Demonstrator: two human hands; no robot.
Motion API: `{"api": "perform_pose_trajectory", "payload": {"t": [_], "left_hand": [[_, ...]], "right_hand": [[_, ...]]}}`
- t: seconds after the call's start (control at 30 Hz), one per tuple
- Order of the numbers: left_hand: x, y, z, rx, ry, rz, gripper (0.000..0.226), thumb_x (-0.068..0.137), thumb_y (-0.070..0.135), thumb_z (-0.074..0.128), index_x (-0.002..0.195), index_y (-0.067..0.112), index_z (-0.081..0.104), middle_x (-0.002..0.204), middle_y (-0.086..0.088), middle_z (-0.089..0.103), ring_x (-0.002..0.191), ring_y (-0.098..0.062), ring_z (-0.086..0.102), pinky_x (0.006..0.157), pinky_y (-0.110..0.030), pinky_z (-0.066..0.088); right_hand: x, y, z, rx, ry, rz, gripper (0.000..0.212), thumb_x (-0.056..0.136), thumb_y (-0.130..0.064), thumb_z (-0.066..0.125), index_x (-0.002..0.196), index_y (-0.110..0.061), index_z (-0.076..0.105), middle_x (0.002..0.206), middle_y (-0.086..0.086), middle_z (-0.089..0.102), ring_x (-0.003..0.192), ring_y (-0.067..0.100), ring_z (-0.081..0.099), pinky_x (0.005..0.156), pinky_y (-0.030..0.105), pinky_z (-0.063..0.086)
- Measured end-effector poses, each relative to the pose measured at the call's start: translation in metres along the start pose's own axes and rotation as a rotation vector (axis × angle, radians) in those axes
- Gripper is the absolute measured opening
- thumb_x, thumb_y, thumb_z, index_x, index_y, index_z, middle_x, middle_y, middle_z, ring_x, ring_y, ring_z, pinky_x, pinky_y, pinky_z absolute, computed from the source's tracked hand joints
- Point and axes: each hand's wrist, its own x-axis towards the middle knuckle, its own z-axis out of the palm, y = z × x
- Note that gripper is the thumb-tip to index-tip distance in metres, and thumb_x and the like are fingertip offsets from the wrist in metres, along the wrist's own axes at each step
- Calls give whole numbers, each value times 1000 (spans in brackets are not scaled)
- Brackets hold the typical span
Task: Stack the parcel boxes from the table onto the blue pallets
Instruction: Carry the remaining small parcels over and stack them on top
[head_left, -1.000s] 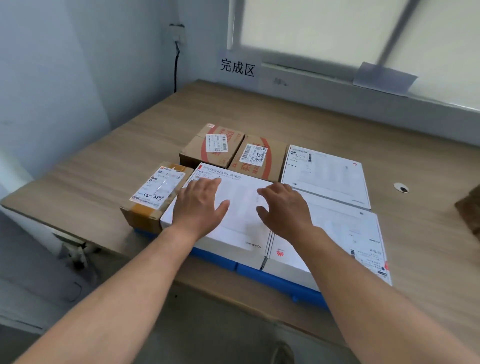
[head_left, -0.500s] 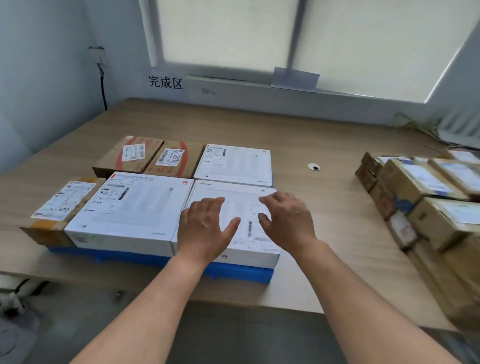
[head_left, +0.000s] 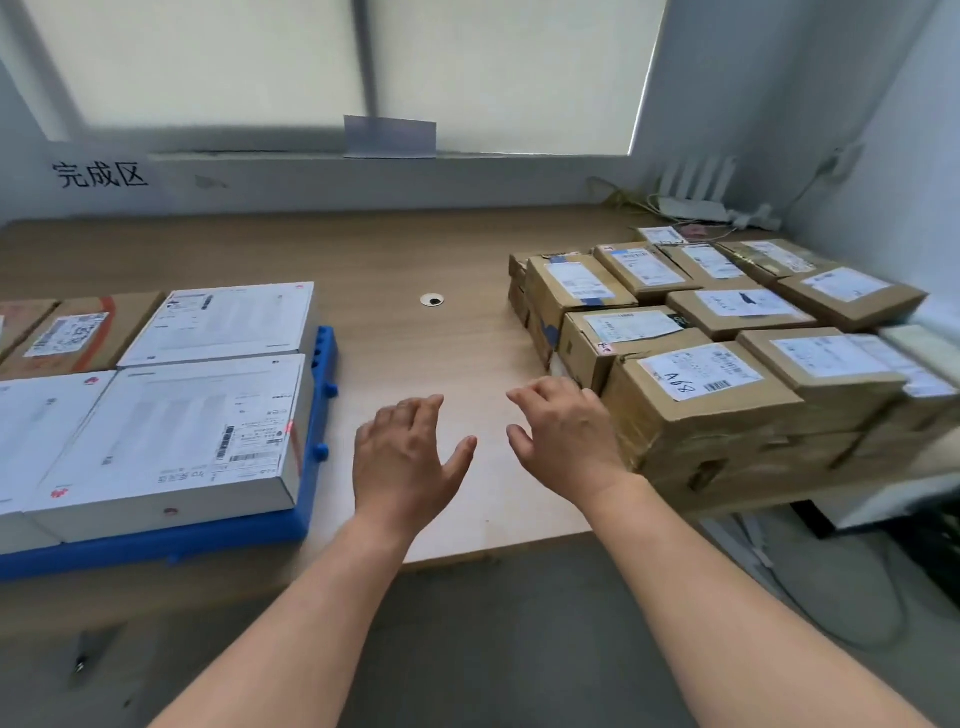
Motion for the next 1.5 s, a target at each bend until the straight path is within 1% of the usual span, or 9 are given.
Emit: {"api": "perform_pose_trajectory", "payload": {"t": [0.2,0.47,0.67,0.8,1.03,1.17,1.23,1.33,1.5], "left_hand": [[11,67,26,-54,-53,56,62,88,57,47,136,17,48,132,-3,55,123,-24,47,99,-38,35],[41,136,63,-119,-143,119,65,91,59,39,144,21,35,140,1,46,129,-18,39,102,-33,32],[52,175,88,-158,-265,71,72,92,62,30,149,21,20,149,1,34,136,-18,30,107,-33,31],[55,190,98,-208,-385,-37,75,91,66,25,150,20,16,149,-1,35,136,-19,32,99,-36,40],[48,217,89,-542,-439,-195,62,95,51,40,148,27,21,145,5,43,124,-15,49,91,-28,41],[39,216,89,-789,-453,-322,58,95,40,49,147,32,25,142,3,45,125,-20,47,102,-42,44],[34,214,89,-839,-456,-349,60,94,39,53,147,34,25,141,3,46,125,-21,47,101,-47,44],[22,211,88,-884,-425,-354,60,93,34,57,145,34,28,138,4,48,119,-18,52,97,-41,48],[-10,208,79,-961,-324,-344,56,92,20,59,135,43,31,134,9,51,114,-11,56,85,-23,51]], "right_hand": [[-20,77,-28,-8,60,120,33,81,-24,69,111,-12,67,103,11,67,94,31,62,77,40,50],[-25,175,-39,-13,58,399,44,94,-33,51,135,-17,51,132,7,54,121,24,46,99,36,37],[-31,222,-39,-36,3,668,48,96,-43,45,136,-17,45,136,10,48,126,26,42,98,41,39],[-30,240,-34,9,-2,773,48,97,-47,43,130,-12,47,130,13,47,119,29,45,93,41,42],[-33,258,-34,276,-10,779,41,96,-43,50,121,-11,52,126,12,46,106,29,53,75,28,34],[-43,273,-35,526,-43,759,45,93,-40,56,130,-13,54,124,11,51,106,24,51,81,26,35],[-51,281,-33,717,-61,748,44,90,-36,62,128,-16,57,121,9,55,102,21,53,84,30,42],[-67,290,-30,1031,-79,727,36,84,-30,71,116,-26,56,112,3,62,103,20,58,90,37,48],[-84,291,-21,1324,-174,593,65,57,-50,78,112,-51,43,122,1,61,119,20,56,104,49,43]]}}
